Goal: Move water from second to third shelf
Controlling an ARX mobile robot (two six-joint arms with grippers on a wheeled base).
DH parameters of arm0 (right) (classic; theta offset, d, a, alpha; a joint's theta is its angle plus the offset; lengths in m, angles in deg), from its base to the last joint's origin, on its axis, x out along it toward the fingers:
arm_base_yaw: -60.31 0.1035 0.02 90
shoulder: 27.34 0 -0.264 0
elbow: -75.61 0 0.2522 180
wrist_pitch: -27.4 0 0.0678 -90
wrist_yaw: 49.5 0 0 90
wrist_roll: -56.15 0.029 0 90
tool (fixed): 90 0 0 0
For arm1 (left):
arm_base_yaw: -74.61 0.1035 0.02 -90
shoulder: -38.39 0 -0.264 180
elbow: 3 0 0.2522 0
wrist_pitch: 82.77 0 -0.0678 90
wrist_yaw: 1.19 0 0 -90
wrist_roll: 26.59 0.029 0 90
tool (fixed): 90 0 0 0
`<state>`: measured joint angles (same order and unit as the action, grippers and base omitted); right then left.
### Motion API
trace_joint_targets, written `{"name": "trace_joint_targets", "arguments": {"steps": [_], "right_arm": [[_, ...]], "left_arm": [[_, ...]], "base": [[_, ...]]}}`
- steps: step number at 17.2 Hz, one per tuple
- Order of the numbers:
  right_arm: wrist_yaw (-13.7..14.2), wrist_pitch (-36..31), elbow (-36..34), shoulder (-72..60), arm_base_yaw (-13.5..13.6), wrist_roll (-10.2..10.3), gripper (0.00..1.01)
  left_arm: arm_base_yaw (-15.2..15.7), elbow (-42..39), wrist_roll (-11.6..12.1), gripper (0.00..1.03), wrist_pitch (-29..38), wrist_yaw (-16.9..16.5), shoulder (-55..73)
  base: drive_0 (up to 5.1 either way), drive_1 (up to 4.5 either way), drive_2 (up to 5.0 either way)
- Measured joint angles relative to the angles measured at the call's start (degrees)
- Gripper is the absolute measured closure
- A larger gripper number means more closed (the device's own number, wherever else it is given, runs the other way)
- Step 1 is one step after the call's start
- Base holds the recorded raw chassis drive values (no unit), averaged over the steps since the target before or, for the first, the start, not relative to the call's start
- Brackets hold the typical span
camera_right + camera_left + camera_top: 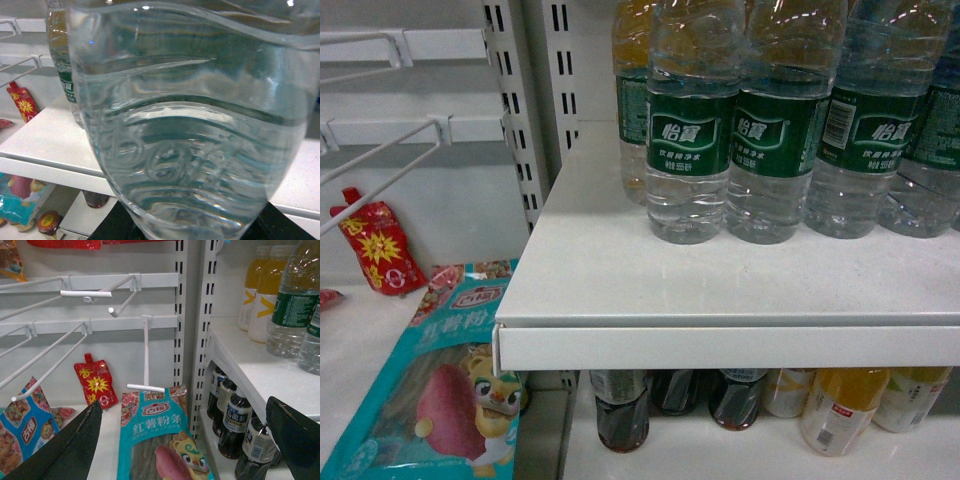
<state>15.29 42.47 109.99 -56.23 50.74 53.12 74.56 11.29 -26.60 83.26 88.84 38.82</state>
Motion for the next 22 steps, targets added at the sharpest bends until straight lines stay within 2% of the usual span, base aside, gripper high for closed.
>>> {"name": "trace_joint_targets", "arguments": {"steps": [22], "right_arm": [[-0.1,0.0,0.0,0.0,0.0,0.0,0.65]], "left_arm": [[0.0,0.0,0.0,0.05,0.0,0.0,0.0]], "base": [[0.0,0.00,0.0]]}}
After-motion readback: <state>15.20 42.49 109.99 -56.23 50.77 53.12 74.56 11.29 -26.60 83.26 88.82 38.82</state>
